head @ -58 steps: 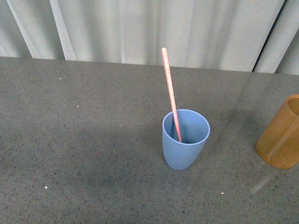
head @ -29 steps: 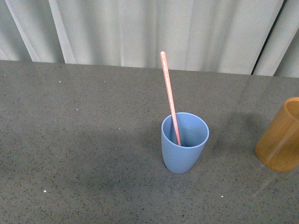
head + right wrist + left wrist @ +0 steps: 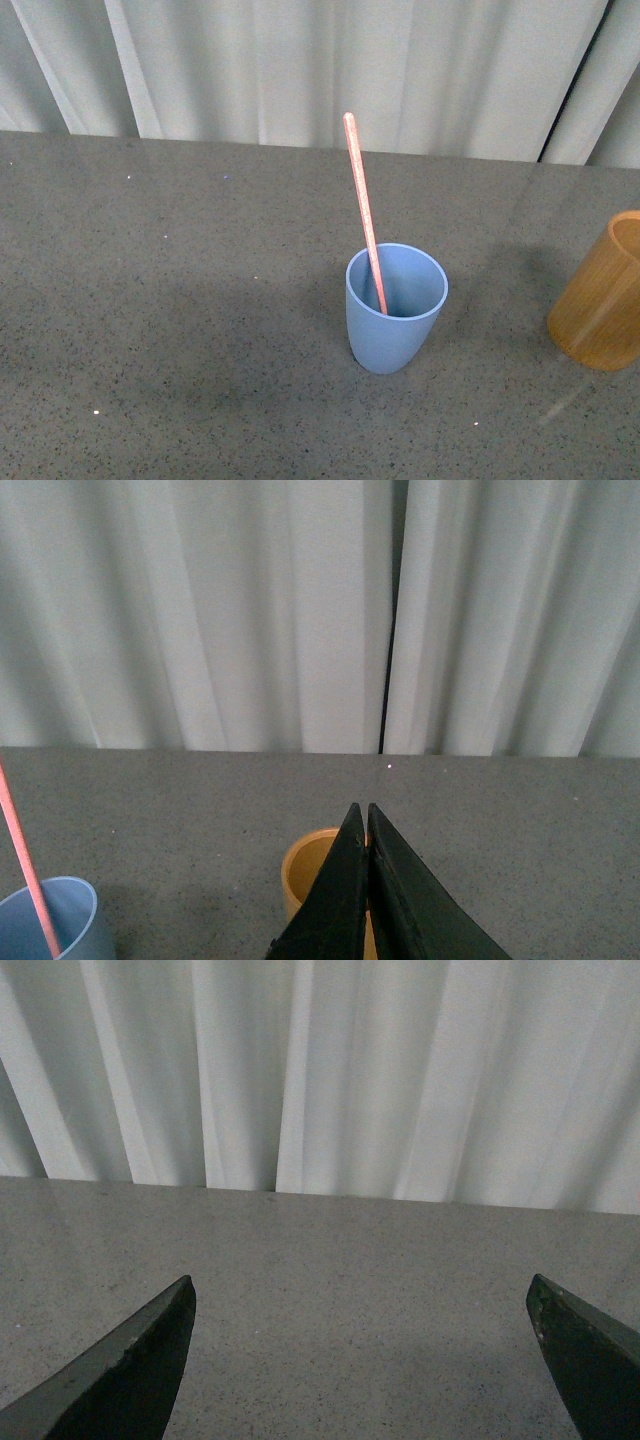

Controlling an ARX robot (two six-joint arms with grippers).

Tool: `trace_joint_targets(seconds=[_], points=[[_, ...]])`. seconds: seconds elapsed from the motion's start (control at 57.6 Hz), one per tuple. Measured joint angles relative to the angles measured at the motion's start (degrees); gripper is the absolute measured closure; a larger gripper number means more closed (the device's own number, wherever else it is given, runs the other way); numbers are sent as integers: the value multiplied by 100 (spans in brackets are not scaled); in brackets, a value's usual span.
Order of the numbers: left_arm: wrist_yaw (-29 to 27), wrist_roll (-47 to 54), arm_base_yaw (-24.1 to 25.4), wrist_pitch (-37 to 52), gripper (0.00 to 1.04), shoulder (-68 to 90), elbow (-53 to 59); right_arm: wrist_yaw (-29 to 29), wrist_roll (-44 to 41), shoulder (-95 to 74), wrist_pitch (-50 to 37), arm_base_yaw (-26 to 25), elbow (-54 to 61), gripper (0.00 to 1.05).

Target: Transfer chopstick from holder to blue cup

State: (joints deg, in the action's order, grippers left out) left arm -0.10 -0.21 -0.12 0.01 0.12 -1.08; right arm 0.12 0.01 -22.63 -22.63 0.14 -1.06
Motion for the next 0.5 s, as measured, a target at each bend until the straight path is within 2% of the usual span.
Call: trace_joint_targets(seconds=[0.503], points=[[0,0,0,0,7,0,0,-2,0,1054,1032,0,0,104]])
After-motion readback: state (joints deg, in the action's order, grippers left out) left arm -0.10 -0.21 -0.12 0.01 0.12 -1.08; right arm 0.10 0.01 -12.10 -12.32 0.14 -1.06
